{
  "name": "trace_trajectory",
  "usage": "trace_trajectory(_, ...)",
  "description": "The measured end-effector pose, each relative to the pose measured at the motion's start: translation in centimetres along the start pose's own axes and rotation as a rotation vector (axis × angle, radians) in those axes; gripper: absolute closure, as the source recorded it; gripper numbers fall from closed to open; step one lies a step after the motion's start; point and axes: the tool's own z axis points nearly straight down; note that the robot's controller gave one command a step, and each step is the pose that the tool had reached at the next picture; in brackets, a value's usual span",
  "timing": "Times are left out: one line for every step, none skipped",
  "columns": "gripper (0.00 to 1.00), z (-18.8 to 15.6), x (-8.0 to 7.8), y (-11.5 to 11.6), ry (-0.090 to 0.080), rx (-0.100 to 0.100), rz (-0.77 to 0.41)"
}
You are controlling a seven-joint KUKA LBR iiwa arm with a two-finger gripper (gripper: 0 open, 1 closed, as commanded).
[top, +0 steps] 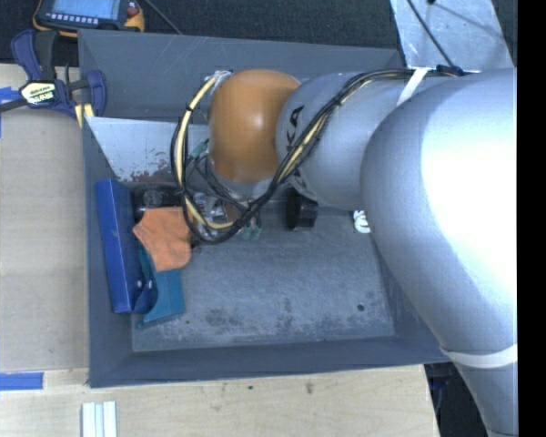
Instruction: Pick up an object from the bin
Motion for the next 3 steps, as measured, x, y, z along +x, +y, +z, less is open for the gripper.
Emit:
trace_trajectory(1.0,0.02,-0.22,0.06,0.0,0.002,-0.021)
trace_trajectory(1.0,0.01,-0.25,0.1,0.001,0.003,-0.019)
trace_trajectory(1.0,-0.74,-0.05,0.13,0.004,-0.001,-0.016)
